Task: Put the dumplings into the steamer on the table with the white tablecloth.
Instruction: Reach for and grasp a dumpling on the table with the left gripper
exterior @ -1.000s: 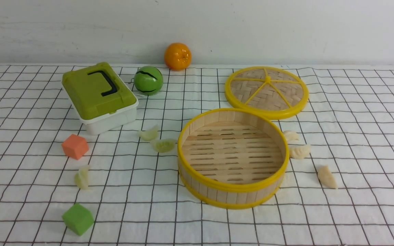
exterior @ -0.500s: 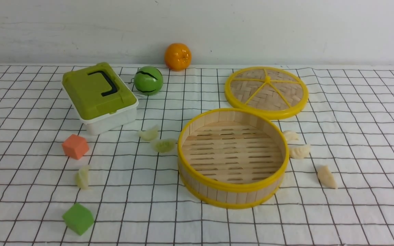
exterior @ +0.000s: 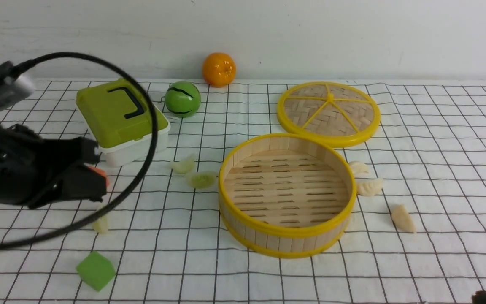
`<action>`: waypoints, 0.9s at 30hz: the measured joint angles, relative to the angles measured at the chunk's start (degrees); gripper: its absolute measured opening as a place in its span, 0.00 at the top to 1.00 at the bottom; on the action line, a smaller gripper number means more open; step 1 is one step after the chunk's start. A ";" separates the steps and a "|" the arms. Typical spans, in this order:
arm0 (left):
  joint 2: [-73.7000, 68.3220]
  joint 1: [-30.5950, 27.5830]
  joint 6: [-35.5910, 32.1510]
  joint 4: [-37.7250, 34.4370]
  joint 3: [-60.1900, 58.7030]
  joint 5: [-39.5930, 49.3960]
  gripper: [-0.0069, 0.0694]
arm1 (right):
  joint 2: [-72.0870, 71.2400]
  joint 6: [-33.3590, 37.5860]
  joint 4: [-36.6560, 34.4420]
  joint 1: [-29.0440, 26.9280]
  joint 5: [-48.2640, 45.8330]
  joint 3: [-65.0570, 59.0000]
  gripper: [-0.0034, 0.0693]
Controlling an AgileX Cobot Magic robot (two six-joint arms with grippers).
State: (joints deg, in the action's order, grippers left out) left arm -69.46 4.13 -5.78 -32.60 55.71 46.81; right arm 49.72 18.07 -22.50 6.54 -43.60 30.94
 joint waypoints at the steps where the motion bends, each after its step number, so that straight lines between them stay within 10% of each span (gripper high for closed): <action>1: -2.01 0.00 0.07 0.00 1.63 1.07 0.93 | 0.19 0.60 -0.21 0.49 0.18 -0.12 0.96; 14: -27.93 14.15 5.78 22.74 29.86 10.94 0.91 | 0.63 1.93 -1.18 4.25 2.96 -2.22 0.95; 27: -53.69 15.62 4.32 34.48 55.90 13.96 0.38 | 0.63 1.93 -1.18 4.25 7.90 -3.47 0.94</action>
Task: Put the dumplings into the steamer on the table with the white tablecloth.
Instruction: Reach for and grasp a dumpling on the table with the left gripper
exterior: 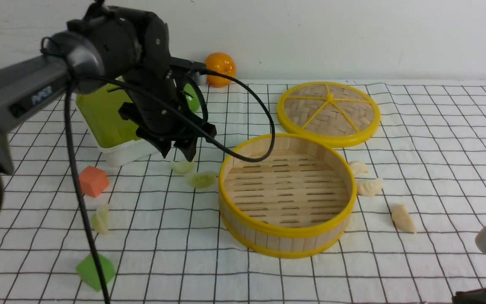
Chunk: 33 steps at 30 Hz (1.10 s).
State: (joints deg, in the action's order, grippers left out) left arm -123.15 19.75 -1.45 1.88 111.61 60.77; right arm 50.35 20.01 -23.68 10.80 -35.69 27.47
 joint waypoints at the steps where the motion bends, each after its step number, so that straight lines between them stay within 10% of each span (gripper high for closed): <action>1: -1.51 0.00 -0.41 0.52 1.37 -0.16 0.38 | 0.00 0.00 0.06 0.00 0.15 0.00 0.94; 19: -12.70 0.10 0.70 5.34 7.54 -4.01 0.56 | 0.00 0.02 0.25 0.00 2.00 -1.07 0.92; 31: -11.42 0.30 14.04 9.07 7.82 -3.39 0.69 | 0.00 0.64 0.25 0.00 2.04 -1.07 0.90; 33: -8.89 0.30 14.39 8.98 7.82 -2.92 0.87 | 0.00 0.64 0.20 0.00 2.18 -1.07 0.90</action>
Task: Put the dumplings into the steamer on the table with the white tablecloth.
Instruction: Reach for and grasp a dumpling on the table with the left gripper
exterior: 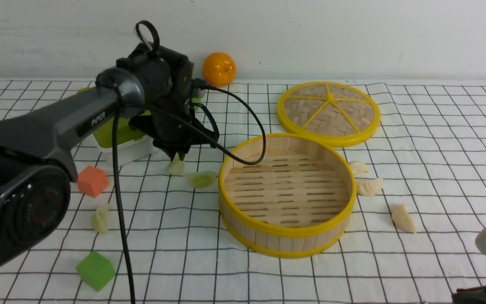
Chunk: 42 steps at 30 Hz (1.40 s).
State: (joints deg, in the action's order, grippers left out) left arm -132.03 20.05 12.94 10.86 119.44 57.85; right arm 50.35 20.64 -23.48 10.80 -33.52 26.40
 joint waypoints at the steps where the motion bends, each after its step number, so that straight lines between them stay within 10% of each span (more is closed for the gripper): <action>1: 1.26 0.00 0.04 -0.49 0.00 0.31 0.91 | 0.00 0.00 -0.04 0.00 0.00 0.00 0.90; 15: 5.75 -0.55 1.17 -8.78 0.06 0.43 0.92 | 0.00 0.06 -0.17 0.00 0.04 0.00 0.89; 29: -2.10 -0.56 10.07 0.92 0.00 -3.39 0.41 | 0.00 0.23 -0.17 0.00 0.26 0.00 0.87; 42: -4.79 -0.56 15.85 2.17 0.00 -3.87 0.64 | 0.00 0.42 -0.17 0.00 0.50 0.00 0.86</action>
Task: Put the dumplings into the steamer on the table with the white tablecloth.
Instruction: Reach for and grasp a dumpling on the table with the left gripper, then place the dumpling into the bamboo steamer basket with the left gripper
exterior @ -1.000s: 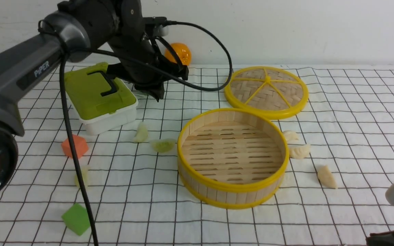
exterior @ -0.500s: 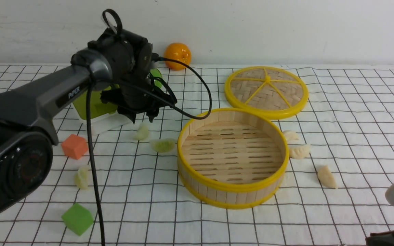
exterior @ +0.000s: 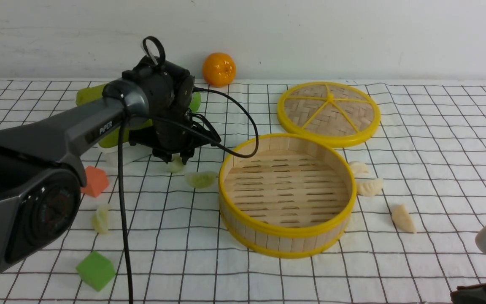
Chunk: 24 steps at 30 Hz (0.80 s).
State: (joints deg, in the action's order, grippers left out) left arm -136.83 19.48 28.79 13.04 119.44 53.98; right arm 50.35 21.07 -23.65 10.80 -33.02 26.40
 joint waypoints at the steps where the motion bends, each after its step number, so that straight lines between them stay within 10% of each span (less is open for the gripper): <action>1: 0.00 0.00 0.14 0.00 0.00 0.00 0.64 | 0.00 0.00 -0.04 0.00 0.00 0.00 0.85; 24: 12.10 8.51 -11.34 -14.74 0.05 1.62 0.65 | 0.00 0.00 -0.04 0.00 0.16 0.00 0.84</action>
State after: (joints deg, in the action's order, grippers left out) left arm -124.72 27.99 17.45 -1.70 119.49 55.60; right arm 50.35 21.07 -23.70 10.80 -32.86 26.40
